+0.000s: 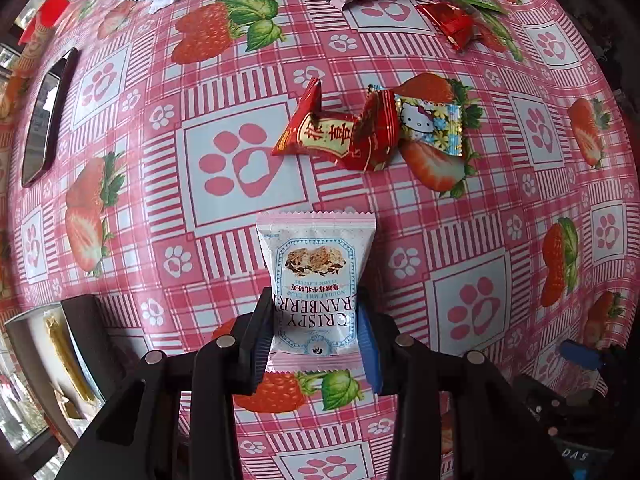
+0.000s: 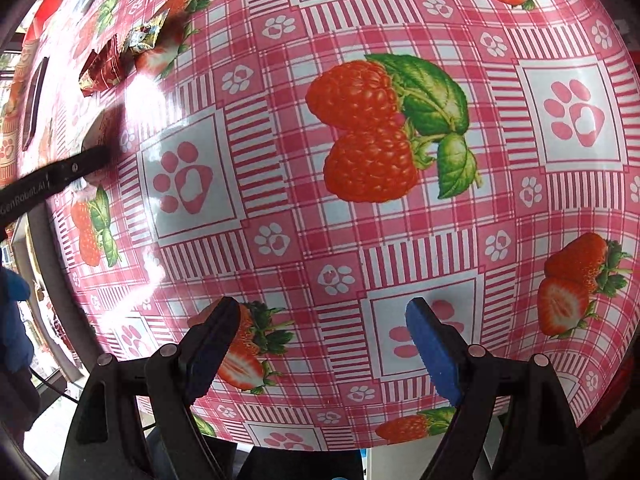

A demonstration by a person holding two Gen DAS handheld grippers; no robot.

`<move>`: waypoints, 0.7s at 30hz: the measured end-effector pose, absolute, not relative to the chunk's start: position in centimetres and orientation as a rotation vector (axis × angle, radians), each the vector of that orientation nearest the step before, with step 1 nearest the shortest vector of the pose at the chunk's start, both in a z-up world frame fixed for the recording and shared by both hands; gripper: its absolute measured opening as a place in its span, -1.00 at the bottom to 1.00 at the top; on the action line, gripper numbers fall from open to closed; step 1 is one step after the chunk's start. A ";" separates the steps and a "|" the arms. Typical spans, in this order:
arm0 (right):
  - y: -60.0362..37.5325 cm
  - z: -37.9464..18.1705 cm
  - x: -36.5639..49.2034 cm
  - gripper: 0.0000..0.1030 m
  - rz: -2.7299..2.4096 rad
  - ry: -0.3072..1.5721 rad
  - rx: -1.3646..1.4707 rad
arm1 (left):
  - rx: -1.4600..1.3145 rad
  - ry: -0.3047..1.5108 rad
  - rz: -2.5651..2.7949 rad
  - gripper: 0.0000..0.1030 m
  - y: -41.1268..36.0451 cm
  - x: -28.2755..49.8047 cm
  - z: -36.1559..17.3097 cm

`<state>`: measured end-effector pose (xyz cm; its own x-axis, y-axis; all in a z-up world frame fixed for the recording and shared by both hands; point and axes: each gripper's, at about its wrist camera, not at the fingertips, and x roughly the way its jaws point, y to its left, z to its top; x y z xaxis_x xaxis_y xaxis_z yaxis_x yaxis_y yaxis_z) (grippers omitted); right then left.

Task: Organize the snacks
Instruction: 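Move the left tool to another cranberry packet while the right tool approaches the red wrapped candy, then close the left tool on the cranberry packet while the right tool grips the red wrapped candy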

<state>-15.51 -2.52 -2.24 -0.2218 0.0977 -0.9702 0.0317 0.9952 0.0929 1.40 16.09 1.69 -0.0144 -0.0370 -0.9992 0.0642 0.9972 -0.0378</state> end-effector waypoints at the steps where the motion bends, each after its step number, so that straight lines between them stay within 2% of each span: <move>1: -2.3 -2.2 -14.8 0.67 0.069 1.791 0.086 | 0.018 1.580 -0.088 -0.19 16.3 0.6 2.0; 13: 1.8 -1.9 -1.4 0.67 0.119 1.679 0.034 | -0.036 1.556 -0.037 -0.19 20.2 -8.5 7.0; 21: 5.8 -1.2 5.8 0.67 0.089 1.556 -0.033 | -0.089 1.550 0.029 -0.19 22.7 -11.8 8.7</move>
